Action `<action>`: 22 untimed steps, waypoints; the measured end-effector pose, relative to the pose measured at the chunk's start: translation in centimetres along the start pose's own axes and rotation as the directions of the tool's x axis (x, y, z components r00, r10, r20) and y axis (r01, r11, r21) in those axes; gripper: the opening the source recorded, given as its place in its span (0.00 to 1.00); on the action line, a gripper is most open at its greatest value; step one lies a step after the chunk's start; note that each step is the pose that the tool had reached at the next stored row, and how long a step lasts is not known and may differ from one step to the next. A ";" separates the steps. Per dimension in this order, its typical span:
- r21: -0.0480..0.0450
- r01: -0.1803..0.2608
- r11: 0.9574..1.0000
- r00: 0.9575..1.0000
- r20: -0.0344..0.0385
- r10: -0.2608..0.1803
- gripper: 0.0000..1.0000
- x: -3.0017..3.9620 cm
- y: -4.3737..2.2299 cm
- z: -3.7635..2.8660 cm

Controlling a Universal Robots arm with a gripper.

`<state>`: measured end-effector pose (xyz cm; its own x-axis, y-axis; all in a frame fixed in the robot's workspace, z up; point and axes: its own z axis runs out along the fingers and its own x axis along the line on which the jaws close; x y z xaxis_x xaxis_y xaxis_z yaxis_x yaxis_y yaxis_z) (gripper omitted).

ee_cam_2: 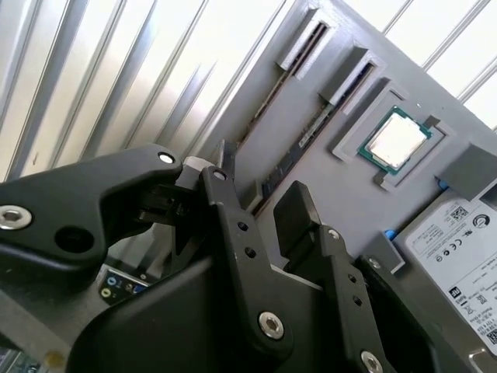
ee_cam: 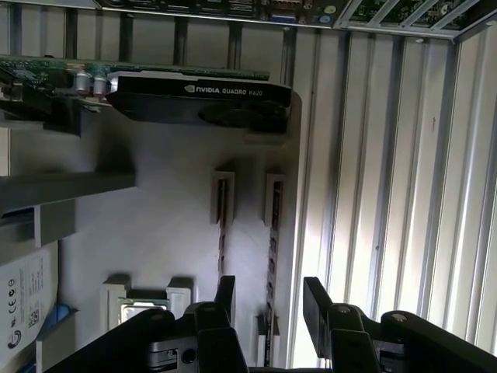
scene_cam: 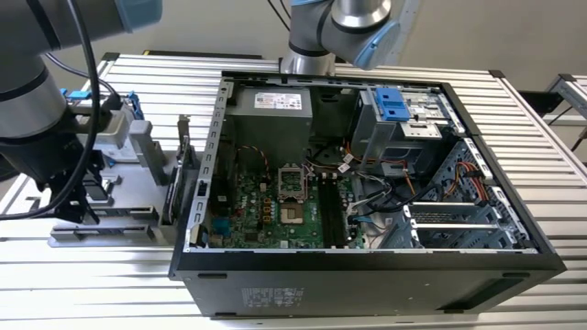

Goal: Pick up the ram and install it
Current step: 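Pick up the ram and move it above insertion slot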

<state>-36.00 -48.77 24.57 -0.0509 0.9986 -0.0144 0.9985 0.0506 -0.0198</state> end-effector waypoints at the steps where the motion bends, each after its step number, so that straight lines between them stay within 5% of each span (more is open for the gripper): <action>1: 0.000 0.000 1.000 1.000 0.000 0.000 1.00 0.00 0.00 0.08; 22: 0.000 0.000 1.000 1.000 0.000 0.000 1.00 -0.11 -0.22 1.46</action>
<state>-36.24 -48.91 23.12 -0.0510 0.9986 -0.0144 0.9985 0.0507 -0.0199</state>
